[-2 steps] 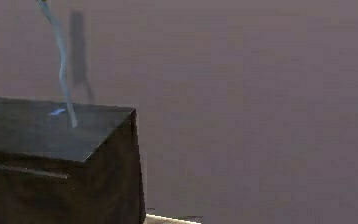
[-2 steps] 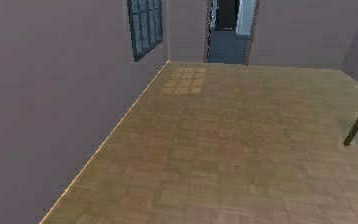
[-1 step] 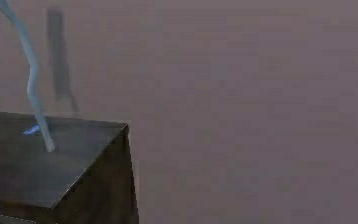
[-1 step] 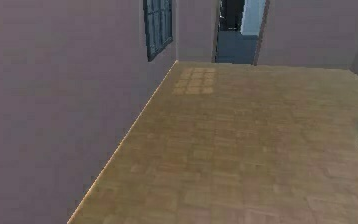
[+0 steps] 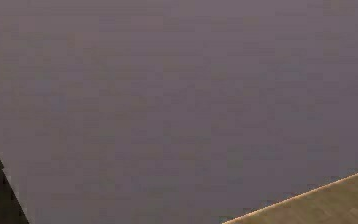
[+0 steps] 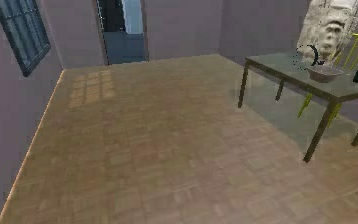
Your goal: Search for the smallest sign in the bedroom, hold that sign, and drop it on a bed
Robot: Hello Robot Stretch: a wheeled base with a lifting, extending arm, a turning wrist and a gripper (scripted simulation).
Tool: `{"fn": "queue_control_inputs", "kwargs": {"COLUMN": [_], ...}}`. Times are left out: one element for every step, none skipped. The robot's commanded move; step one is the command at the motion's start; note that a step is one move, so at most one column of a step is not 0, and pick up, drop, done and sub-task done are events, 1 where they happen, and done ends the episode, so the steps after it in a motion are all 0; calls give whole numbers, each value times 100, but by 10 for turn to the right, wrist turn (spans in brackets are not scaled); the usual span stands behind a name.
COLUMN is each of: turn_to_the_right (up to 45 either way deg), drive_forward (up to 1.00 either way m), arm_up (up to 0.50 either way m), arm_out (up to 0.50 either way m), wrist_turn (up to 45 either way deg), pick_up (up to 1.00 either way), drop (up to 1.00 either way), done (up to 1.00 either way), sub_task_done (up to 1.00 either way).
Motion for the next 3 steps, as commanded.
{"fn": "queue_control_inputs", "kwargs": {"turn_to_the_right": [0,-450,-450], "drive_forward": [15,0,0], "arm_up": [0,0,0], "arm_out": [0,0,0], "wrist_turn": [0,0,0], "pick_up": [0,0,0], "drop": [0,0,0], "done": [0,0,0], "sub_task_done": [0,0,0]}}
